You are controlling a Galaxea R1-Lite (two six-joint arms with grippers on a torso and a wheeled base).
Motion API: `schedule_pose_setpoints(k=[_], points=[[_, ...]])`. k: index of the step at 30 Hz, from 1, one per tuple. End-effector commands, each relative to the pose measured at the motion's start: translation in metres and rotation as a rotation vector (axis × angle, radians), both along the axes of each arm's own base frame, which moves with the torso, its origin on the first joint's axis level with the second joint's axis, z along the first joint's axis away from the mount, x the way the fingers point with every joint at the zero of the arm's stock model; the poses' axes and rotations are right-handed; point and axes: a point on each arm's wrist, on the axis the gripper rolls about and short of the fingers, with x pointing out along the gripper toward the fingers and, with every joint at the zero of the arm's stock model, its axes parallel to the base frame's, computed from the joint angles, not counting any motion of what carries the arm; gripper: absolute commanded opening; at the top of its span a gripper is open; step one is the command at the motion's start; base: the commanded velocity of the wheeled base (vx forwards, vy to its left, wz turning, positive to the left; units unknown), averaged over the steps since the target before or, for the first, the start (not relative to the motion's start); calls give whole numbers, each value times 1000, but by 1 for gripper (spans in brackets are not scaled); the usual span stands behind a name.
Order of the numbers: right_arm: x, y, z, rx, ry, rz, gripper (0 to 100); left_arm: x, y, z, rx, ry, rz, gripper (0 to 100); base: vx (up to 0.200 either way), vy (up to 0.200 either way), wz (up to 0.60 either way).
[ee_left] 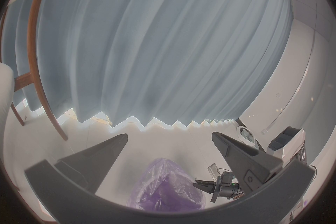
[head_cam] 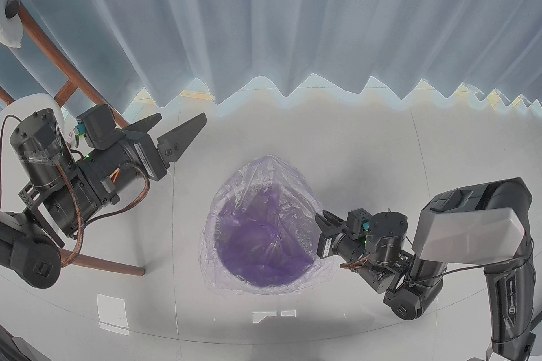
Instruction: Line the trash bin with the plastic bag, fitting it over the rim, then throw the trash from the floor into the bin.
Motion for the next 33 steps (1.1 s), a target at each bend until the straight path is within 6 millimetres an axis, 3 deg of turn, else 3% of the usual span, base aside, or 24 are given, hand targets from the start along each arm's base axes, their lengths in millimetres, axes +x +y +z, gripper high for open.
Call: schedule_pose_setpoints(k=[1,12,21,27,33], points=[[-1,1,9,20,-30,4,0,0,0,-1,1,2,0,100,0,0,0],[-1,1,8,18,-26,7,0,0,-1,0,0,1,-4,100,0,0,0],[3,2,13,246,73,60,0,-2,-3,-1,1,4,-11,100,0,0,0],[6,0,4,257,100,44,0,-3,-4,-3,26,-3,-14,100,0,0,0],[26,-13,11,263,42,-4,0,-3,-4,-4,28,-3,-14,100,0,0,0]])
